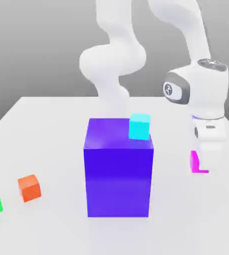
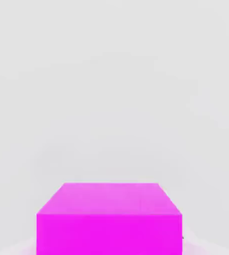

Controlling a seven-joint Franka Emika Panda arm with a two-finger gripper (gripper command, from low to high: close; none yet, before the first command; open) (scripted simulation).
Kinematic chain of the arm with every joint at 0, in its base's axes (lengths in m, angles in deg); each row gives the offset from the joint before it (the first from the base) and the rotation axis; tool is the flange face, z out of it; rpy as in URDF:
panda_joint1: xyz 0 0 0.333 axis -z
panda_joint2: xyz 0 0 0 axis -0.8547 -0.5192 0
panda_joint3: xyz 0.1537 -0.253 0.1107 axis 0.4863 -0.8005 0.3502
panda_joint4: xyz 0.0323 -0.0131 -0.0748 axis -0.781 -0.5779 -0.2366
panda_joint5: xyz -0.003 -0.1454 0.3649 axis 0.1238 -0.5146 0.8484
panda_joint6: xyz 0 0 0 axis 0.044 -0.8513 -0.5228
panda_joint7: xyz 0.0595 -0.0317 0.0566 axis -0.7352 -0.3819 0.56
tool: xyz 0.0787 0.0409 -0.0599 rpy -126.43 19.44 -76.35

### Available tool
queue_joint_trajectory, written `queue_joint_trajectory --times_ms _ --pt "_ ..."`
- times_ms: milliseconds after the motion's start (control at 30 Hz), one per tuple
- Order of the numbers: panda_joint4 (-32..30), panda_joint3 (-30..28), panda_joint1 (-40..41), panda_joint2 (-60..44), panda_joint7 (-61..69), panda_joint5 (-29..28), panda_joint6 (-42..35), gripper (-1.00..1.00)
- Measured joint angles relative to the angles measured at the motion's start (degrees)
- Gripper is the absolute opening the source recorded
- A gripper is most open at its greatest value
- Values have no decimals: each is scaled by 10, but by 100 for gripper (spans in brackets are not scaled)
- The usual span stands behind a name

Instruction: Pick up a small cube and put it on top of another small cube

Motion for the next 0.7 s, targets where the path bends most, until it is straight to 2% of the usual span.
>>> queue_joint_trajectory --times_ms 333,700 --pt "135 -147 171 -71 -131 7 -69 -100" --pt "236 -328 307 -139 -261 3 -127 -100"
